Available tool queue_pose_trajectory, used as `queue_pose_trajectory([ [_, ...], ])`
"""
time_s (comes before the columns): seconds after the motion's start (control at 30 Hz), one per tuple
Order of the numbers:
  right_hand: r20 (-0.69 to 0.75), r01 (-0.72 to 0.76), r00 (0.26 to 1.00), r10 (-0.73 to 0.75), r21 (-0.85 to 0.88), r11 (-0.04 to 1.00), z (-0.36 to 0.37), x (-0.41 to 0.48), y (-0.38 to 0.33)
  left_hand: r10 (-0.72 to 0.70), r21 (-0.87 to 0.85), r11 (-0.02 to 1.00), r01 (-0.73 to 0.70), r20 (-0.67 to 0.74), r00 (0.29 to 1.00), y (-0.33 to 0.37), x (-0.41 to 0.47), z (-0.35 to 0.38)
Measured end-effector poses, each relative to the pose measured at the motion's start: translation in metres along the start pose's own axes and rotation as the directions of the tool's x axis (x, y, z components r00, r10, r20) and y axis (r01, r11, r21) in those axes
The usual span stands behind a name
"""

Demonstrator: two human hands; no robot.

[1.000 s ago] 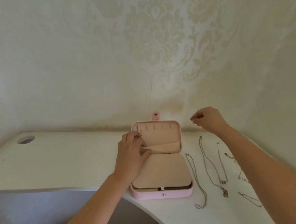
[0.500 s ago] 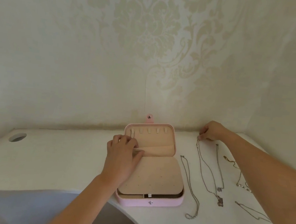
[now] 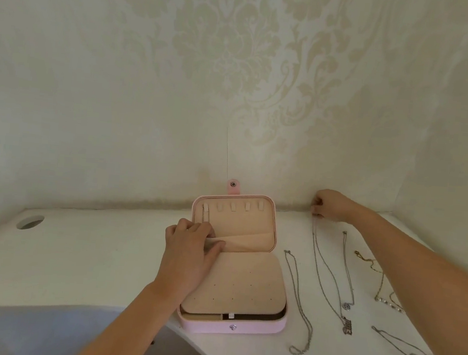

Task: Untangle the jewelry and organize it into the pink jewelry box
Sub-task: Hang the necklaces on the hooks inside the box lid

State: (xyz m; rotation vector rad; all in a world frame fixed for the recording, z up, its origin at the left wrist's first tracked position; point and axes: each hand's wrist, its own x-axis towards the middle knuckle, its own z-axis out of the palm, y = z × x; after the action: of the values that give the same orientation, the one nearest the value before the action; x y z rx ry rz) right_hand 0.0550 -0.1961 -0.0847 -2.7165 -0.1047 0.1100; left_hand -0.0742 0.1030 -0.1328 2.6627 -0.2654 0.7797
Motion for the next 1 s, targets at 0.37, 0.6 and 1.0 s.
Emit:
queue_pose_trajectory([
  [0.37,-0.162,0.382,0.924,-0.347,0.308,0.871,-0.110,-0.079,-0.098,0.000,0.108,0.994,0.006,-0.051,0.999,-0.003,-0.001,0.004],
  [0.6,-0.300,0.523,0.839,-0.454,0.209,0.827,-0.159,-0.091,-0.162,-0.019,0.114,0.993,0.024,-0.046,0.999,0.000,0.000,0.008],
  [1.0,-0.330,0.570,0.808,-0.488,0.228,0.790,-0.177,-0.066,-0.228,0.020,0.154,0.988,-0.006,-0.095,0.995,-0.002,-0.001,0.005],
])
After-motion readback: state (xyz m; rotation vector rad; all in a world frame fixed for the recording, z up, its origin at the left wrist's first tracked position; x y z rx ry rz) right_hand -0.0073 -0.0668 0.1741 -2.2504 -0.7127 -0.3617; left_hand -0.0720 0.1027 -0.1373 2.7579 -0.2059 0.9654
